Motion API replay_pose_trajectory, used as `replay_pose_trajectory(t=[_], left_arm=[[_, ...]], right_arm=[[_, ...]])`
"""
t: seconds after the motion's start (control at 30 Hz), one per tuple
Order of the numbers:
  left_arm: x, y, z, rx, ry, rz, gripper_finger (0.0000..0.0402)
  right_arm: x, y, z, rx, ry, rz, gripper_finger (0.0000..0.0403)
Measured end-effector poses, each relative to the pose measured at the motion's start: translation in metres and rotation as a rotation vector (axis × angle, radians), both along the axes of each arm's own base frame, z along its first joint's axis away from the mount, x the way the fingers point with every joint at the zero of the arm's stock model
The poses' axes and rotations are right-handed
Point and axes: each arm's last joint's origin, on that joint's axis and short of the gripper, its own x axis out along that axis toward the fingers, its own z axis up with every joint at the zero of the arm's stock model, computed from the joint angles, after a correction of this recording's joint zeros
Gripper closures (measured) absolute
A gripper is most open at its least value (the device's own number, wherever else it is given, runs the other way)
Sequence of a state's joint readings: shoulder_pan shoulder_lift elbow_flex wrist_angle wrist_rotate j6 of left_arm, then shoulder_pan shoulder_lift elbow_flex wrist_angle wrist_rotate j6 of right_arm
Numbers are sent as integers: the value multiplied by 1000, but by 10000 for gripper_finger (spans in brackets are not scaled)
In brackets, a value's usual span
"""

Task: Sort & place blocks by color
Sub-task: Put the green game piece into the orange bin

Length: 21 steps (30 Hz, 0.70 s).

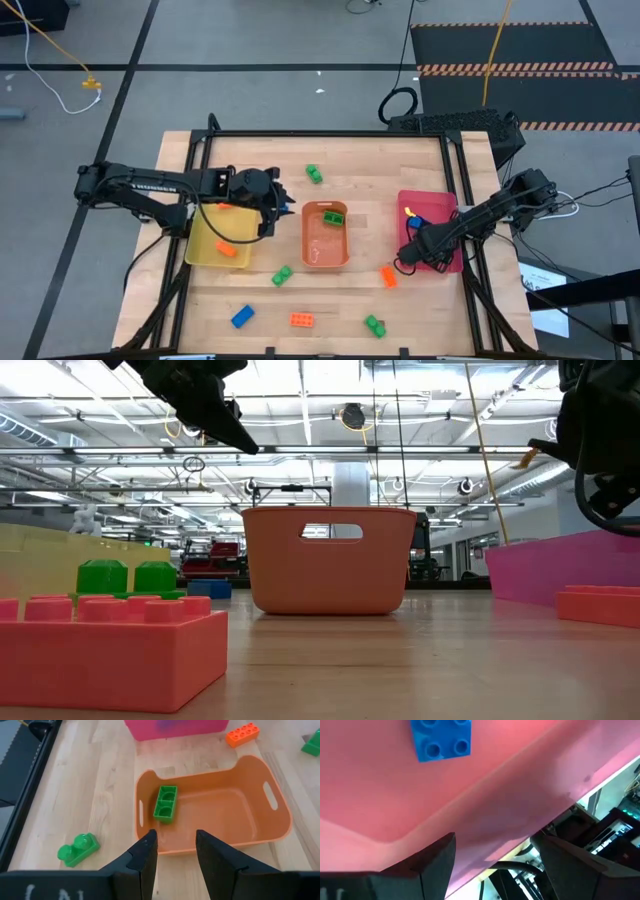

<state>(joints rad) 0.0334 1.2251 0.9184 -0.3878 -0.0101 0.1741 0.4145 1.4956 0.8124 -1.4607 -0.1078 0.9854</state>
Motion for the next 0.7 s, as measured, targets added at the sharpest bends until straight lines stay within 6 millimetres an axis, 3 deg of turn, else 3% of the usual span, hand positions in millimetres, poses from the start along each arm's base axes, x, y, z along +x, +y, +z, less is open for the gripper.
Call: replay_pose_trajectory(t=[0.17, 0.3, 0.5, 0.7], left_arm=[[0, 0, 0, -11, 0, 9, 266], [0, 0, 0, -13, 0, 11, 266], [0, 0, 0, -14, -1, 12, 266], [1, 0, 1, -3, -13, 7, 266]], right_arm=[[-2, -1, 3, -13, 30, 3, 133], [3, 0, 17, -58, 29, 33, 133], [22, 5, 49, -83, -205, 36, 133], [52, 16, 76, 2, -556, 49, 133]])
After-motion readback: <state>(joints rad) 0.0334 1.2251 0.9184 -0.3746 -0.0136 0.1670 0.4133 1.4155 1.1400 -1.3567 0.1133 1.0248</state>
